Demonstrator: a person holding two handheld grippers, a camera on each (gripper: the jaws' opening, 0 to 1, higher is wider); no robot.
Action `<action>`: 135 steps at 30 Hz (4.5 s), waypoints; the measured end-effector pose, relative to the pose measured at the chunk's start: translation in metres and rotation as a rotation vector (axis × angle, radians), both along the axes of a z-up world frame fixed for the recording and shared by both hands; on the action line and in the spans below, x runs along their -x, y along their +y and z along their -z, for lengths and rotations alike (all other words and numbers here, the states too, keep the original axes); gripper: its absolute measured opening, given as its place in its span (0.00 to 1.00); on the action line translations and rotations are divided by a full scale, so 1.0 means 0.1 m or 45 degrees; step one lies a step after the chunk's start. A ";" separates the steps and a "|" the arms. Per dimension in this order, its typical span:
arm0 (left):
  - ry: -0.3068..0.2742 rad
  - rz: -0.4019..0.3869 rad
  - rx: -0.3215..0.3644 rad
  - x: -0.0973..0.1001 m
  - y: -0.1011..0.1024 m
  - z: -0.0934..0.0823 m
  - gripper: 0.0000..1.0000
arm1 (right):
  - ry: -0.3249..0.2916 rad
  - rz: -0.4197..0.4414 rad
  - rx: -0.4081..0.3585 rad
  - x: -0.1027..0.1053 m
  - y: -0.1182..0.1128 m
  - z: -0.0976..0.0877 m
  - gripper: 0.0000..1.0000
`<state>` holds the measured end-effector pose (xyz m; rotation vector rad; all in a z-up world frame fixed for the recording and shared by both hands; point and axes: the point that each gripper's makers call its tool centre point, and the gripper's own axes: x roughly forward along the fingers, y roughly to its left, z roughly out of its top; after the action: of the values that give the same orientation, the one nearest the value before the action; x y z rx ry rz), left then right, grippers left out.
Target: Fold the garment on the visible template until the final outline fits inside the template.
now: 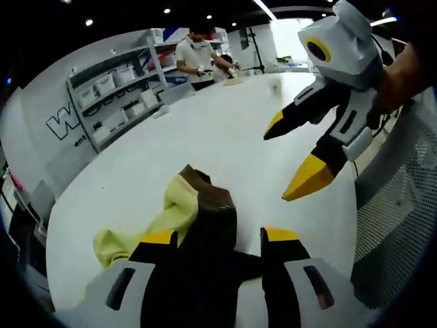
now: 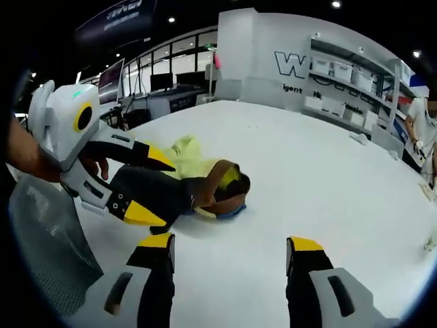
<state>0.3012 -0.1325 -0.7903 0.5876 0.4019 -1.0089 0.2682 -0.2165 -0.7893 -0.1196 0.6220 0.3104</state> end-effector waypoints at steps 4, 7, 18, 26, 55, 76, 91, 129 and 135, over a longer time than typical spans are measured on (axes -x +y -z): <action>-0.017 0.004 -0.006 -0.01 -0.05 0.01 0.44 | 0.009 0.009 -0.008 -0.02 0.01 0.01 0.64; -0.065 0.021 -0.018 -0.01 -0.09 0.00 0.44 | 0.022 0.005 -0.003 -0.03 0.02 0.03 0.63; -0.127 0.077 -0.063 -0.02 -0.27 0.01 0.40 | 0.052 0.019 0.000 0.01 -0.02 0.11 0.62; -0.180 0.115 -0.135 -0.07 -0.30 0.09 0.39 | 0.048 0.017 -0.006 -0.02 -0.01 0.09 0.61; -0.125 -0.080 0.003 -0.44 0.15 -0.27 0.06 | 0.040 0.004 -0.031 -0.28 0.26 0.08 0.54; -0.151 -0.164 0.042 -0.66 0.53 -0.62 0.06 | 0.102 0.034 -0.071 -0.38 0.37 0.23 0.46; -0.140 -0.236 0.058 -0.80 0.98 -0.83 0.06 | 0.005 -0.071 0.005 -0.51 0.42 0.04 0.41; -0.156 -0.292 0.117 -0.80 1.55 -1.02 0.06 | -0.125 -0.415 -0.020 -1.22 1.02 -0.40 0.00; -0.164 -0.302 0.114 -0.79 1.66 -1.04 0.06 | -0.150 -0.415 -0.043 -1.11 1.04 -0.53 0.00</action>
<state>0.3805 0.0333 -0.6859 0.5080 0.3030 -0.7541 0.3795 -0.1129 -0.7368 -0.2061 0.4793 0.6244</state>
